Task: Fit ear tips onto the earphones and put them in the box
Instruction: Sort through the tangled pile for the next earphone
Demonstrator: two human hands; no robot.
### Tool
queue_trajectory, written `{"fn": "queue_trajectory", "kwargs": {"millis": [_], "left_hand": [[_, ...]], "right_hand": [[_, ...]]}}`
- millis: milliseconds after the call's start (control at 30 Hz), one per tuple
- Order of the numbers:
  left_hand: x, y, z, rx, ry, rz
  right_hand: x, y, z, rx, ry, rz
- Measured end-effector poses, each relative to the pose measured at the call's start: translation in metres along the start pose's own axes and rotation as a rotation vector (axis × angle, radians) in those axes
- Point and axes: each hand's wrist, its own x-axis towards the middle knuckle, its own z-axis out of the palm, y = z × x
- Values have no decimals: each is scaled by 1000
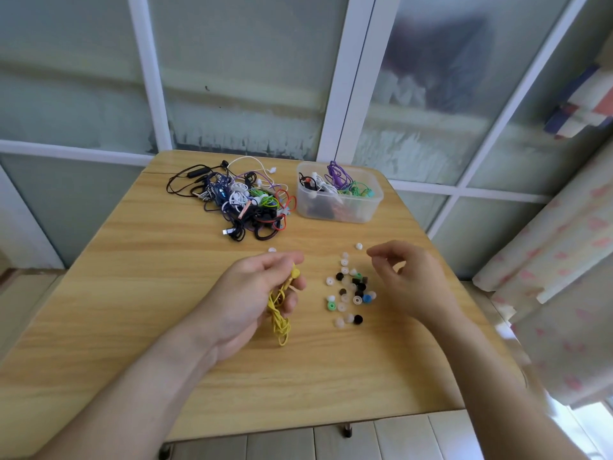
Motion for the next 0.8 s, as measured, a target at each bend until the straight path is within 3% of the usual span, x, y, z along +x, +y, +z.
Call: {"fn": "queue_trajectory", "kwargs": {"millis": [167, 333, 533, 700, 800], "left_hand": [[0, -2, 3, 90, -43, 41], [2, 0, 5, 15, -82, -14], [3, 0, 8, -27, -101, -31], [1, 3, 9, -26, -76, -6], [0, 4, 9, -71, -50, 1]], "right_hand": [[32, 2, 10, -154, -95, -55], [44, -5, 27, -210, -202, -58], [43, -4, 30, -173, -166, -37], [26, -21, 16, 174, -7, -8], [-9, -40, 5, 569, -162, -5]]}}
